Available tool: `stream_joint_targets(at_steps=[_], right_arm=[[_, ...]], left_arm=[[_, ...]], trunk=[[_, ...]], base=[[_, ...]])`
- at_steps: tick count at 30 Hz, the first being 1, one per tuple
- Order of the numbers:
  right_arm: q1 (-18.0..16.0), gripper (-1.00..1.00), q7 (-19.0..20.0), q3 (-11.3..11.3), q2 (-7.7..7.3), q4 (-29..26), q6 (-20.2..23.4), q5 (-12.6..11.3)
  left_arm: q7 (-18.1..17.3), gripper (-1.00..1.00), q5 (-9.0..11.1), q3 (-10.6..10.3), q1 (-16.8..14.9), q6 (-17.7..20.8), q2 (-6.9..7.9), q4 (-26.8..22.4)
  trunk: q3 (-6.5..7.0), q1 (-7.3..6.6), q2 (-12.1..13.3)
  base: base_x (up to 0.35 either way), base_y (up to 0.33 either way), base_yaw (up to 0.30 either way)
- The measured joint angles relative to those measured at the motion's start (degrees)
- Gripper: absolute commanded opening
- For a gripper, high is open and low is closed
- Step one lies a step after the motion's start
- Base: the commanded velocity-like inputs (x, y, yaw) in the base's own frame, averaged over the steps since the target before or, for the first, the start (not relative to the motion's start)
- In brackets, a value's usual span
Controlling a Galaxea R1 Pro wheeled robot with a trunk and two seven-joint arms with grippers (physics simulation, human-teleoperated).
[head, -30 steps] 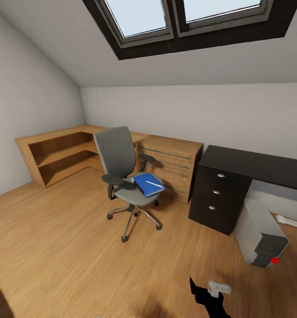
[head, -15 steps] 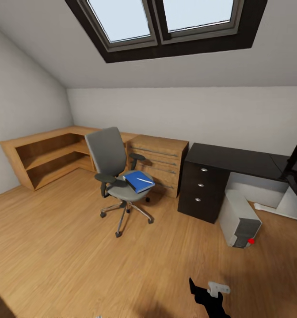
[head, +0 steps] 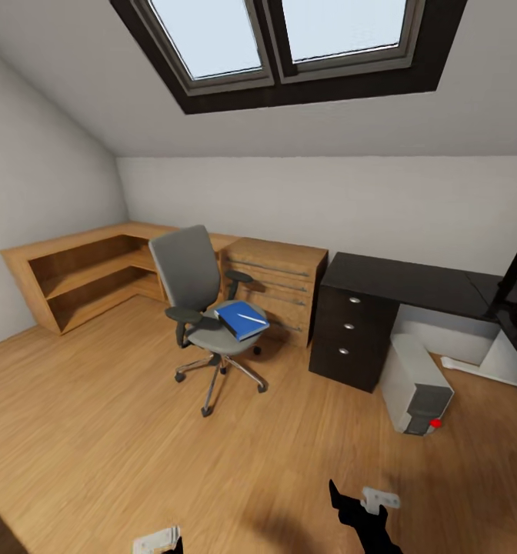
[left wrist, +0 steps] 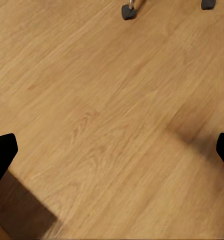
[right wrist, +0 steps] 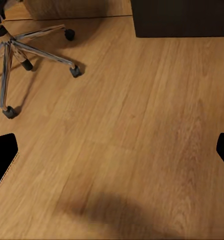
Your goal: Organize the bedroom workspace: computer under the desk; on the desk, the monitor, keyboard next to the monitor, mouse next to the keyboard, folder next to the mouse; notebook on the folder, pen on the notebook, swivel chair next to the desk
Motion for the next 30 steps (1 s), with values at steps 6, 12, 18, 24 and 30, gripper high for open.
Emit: stream_joint_targets(at_steps=[6,12,18,24,30], right_arm=[[-0.1,1.0,-0.9,-0.2,0.07,-9.8,1.4,-0.4],[-0.1,1.0,-6.9,-0.8,-0.71,-29.0,18.0,-3.2],[-0.1,1.0,-14.2,-2.8,-2.46,-49.8,41.4,-4.5],[-0.1,1.0,-25.0,-8.1,-2.25,-66.4,65.7,-4.7],[0.6,1.0,-29.4,-9.1,-1.11,-70.7,75.4,-4.3]], left_arm=[[0.2,1.0,0.3,-0.1,-1.5,10.1,-0.33,-7.7],[0.2,1.0,2.1,-0.1,-5.5,21.7,-0.36,-18.5],[0.2,1.0,3.2,-0.2,-7.4,29.2,-2.52,-25.3],[0.7,1.0,3.2,-0.2,-7.8,32.9,-4.14,-28.8],[0.9,1.0,3.1,0.0,-7.8,33.6,-3.74,-28.6]], trunk=[[1.08,-1.32,2.4],[2.17,-2.63,4.8],[3.26,-3.96,7.2],[4.33,-5.27,9.6],[5.4,-6.59,12.0]], base=[[0.0,0.0,0.0],[0.0,0.0,0.0],[0.0,0.0,0.0],[0.0,0.0,0.0],[0.0,0.0,0.0]])
